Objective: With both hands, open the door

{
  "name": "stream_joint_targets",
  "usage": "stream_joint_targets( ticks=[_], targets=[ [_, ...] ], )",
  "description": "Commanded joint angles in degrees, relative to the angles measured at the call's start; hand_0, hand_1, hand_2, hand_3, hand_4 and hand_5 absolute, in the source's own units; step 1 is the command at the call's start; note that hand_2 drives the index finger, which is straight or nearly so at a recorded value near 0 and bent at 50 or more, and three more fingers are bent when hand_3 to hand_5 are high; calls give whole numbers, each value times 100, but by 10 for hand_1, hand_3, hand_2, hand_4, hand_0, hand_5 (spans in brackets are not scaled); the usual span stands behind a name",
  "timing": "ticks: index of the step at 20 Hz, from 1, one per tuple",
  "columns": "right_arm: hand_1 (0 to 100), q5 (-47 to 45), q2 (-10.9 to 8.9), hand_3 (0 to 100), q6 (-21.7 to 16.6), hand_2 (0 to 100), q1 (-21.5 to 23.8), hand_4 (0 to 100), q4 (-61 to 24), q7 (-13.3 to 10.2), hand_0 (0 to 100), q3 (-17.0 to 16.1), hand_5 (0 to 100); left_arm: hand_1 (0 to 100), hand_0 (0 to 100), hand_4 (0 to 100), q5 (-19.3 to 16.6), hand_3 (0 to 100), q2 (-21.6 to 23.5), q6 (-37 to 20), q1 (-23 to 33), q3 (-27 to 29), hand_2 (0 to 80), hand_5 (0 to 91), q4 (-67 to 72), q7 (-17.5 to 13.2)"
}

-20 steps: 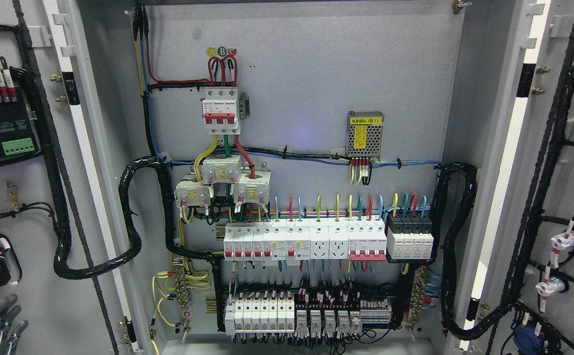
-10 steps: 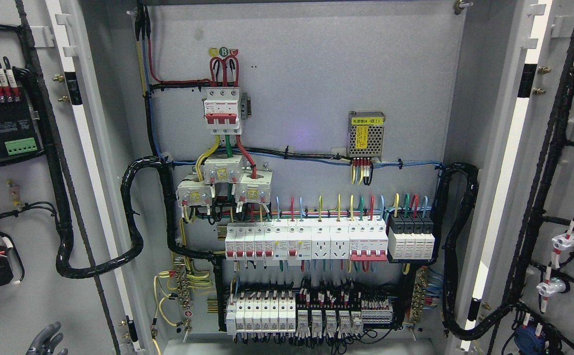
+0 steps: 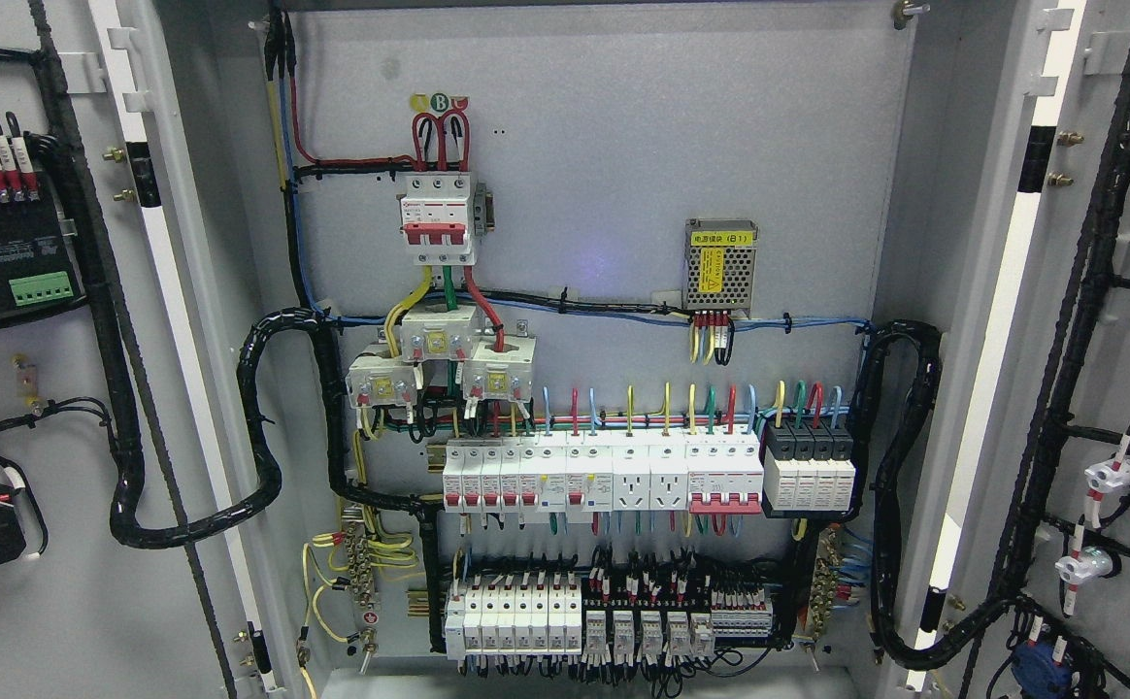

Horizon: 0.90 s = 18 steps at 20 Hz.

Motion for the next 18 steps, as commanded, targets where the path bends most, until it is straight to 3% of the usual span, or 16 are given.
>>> stream_joint_targets(
  ticks=[1,6,11,18],
  targets=[
    [0,570,238,0,-2,0,7,0,1253,-289,0,1338,0,0,0,43,-134,0,-155,25,489,-187,0,0,10,37],
    [0,966,405,0,-3,0,7,0,1921,-333,0,1795,0,0,0,43,-230,0,-252,34,902,-195,0,0,36,37],
    [0,1615,633,0,-2,0,-282,0,3019,-807,0,2191,0,0,0,43,-433,0,-437,95,1254,-213,0,0,203,28],
    [0,2424,1002,0,24,0,-1240,0,4759,-1466,0,2192,0,0,0,43,-442,0,-445,113,1772,-432,0,0,1011,-24]
  ],
)
